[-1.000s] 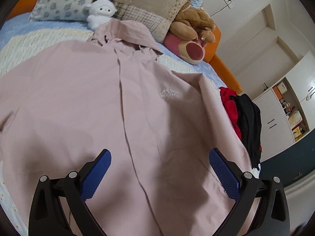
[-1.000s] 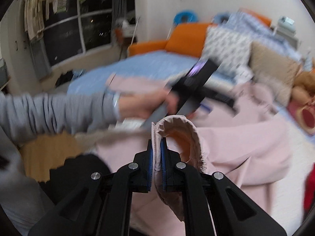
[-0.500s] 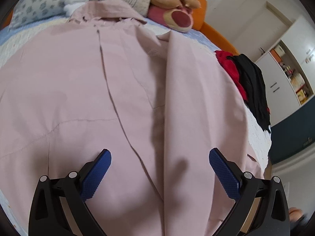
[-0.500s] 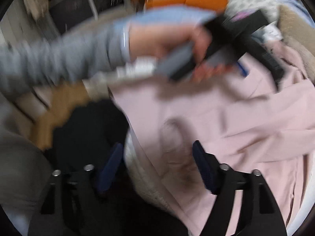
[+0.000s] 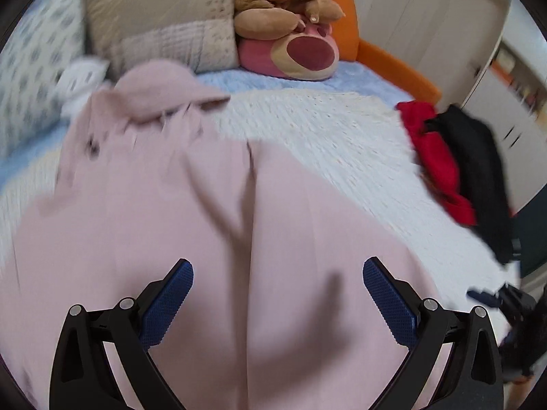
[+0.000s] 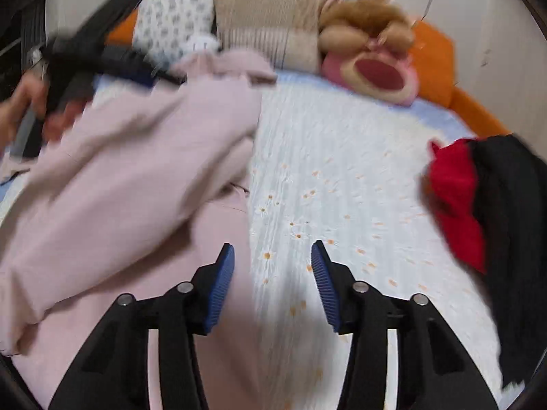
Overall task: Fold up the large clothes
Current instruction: 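Carry the sleeve cuff with the right tool across the jacket body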
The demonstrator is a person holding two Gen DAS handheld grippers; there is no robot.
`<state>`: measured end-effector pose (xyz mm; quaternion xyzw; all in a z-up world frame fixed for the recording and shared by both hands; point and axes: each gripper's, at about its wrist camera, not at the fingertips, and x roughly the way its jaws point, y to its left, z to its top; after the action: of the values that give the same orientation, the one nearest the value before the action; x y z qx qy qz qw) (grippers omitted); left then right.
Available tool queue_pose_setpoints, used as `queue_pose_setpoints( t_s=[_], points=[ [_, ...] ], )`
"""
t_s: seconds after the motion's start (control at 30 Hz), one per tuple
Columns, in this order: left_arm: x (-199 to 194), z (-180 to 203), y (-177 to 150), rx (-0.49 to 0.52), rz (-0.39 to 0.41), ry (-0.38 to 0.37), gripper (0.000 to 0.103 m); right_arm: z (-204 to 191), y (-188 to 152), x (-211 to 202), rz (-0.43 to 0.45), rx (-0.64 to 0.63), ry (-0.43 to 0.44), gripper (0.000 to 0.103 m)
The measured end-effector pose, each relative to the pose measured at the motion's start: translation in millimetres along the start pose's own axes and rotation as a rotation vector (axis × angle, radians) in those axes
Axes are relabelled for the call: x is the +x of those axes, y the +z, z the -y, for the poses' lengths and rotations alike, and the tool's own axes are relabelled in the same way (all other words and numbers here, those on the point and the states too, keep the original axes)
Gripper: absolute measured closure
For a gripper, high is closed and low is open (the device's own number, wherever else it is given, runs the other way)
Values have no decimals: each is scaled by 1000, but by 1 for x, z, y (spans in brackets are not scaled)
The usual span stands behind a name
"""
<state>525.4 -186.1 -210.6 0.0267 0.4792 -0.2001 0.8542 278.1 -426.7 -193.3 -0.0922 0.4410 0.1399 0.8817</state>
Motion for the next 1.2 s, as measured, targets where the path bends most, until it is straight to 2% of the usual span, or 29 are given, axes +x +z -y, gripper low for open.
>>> queue_pose_setpoints(
  t_s=[0.07,0.17,0.2,0.23,0.27,0.3,0.33,0.37,0.43,0.5,0.6,0.63,0.7,0.77,0.8,0.87,0.9,0.93,0.97,1.03,1.07,1.13,1.2],
  points=[
    [25,13,29,41,-33,74,2,-11,11,31,-31,-53,61,57],
    [58,22,50,71,-108,121,2,-42,21,52,-27,-147,108,57],
    [71,23,55,77,-132,133,7,-47,25,57,-17,-159,114,57],
    [78,25,57,80,-139,134,29,-53,30,60,-5,-171,136,57],
    [85,24,57,71,-146,129,45,-54,32,64,2,-181,137,59],
    [88,21,56,52,-152,116,69,-54,35,68,0,-192,132,66],
    [89,18,54,26,-148,93,82,-53,38,75,-21,-187,130,87],
    [87,16,51,17,-135,76,84,-48,38,81,-33,-163,127,93],
    [80,11,49,33,-97,55,90,-29,37,72,-3,-101,154,95],
    [70,3,47,18,-70,36,91,-16,31,59,38,-69,135,97],
    [54,-17,51,-49,-11,-60,91,5,31,45,91,-9,118,98],
    [49,-23,51,-60,14,-79,91,9,27,39,96,17,136,98],
    [52,-36,50,-99,21,-83,91,28,26,47,96,83,142,98],
    [68,-46,43,-148,-7,-75,91,36,25,58,79,131,149,96],
    [77,-48,39,-151,-20,-61,91,39,22,64,65,164,148,93],
    [95,-49,30,-146,-41,-24,90,41,18,75,30,189,109,78],
    [100,-49,26,-154,-47,-18,89,41,18,74,25,193,87,63],
    [103,-51,23,-173,-29,-22,88,41,19,67,35,186,61,53],
    [101,-53,22,-194,-9,-43,88,42,23,61,58,171,56,53],
    [100,-58,22,-222,-5,-85,80,33,26,39,127,85,49,53],
    [99,-60,23,-233,-8,-106,77,23,29,28,156,9,40,53],
    [95,-64,23,-264,-16,-141,74,7,38,28,164,-106,6,53],
    [88,-63,23,-271,-14,-159,72,-14,46,43,135,-227,-25,54]
  ],
)
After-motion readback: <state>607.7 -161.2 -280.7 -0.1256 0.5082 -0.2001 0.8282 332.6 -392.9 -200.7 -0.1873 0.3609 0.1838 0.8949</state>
